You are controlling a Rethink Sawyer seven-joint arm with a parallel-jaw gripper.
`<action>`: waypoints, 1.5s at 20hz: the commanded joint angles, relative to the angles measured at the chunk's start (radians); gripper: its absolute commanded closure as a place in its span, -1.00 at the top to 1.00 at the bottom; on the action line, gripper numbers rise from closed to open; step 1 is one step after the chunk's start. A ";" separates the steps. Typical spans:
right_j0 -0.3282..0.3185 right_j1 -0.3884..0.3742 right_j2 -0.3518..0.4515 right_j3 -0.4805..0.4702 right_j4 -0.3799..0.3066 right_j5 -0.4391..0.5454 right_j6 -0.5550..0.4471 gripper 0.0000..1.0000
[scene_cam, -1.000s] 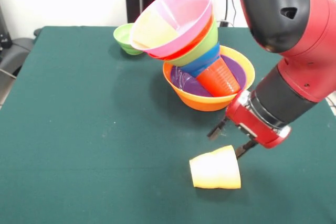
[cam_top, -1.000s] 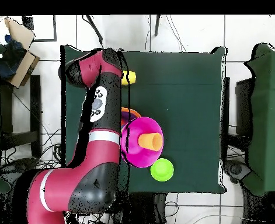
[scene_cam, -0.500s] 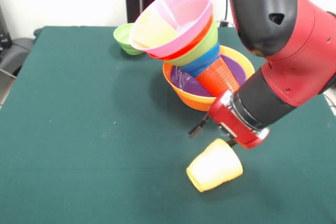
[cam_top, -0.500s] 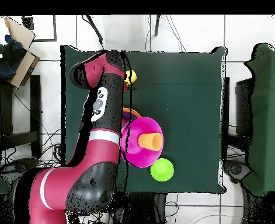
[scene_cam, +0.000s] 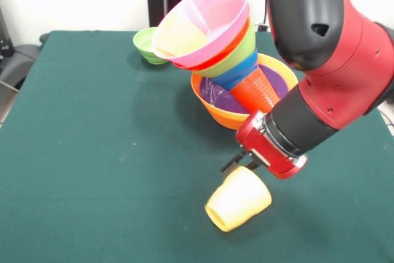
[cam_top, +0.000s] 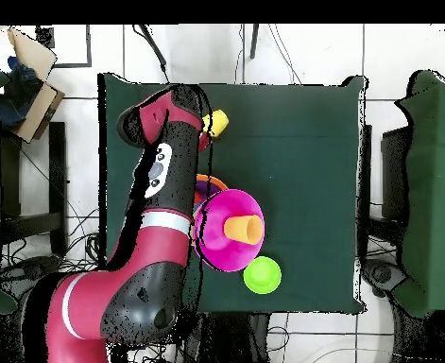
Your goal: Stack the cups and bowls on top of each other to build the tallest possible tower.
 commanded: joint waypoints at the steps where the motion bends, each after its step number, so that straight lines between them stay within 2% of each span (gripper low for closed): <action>1: 0.023 -0.027 0.075 0.140 0.034 -0.126 0.237 -1.00; 8: -0.021 -0.183 0.157 0.249 0.141 -0.110 0.077 -1.00; 12: -0.054 -0.318 0.208 0.344 0.219 -0.049 -0.029 -1.00; 15: -0.068 -0.381 0.229 0.383 0.263 0.003 -0.062 -1.00; 18: -0.094 -0.454 0.263 0.429 0.329 0.122 -0.091 -1.00; 24: -0.129 -0.540 0.301 0.486 0.393 0.212 -0.122 -1.00; 27: -0.151 -0.572 0.333 0.525 0.425 0.209 -0.146 -1.00; 30: -0.168 -0.615 0.369 0.617 0.457 0.136 -0.178 -1.00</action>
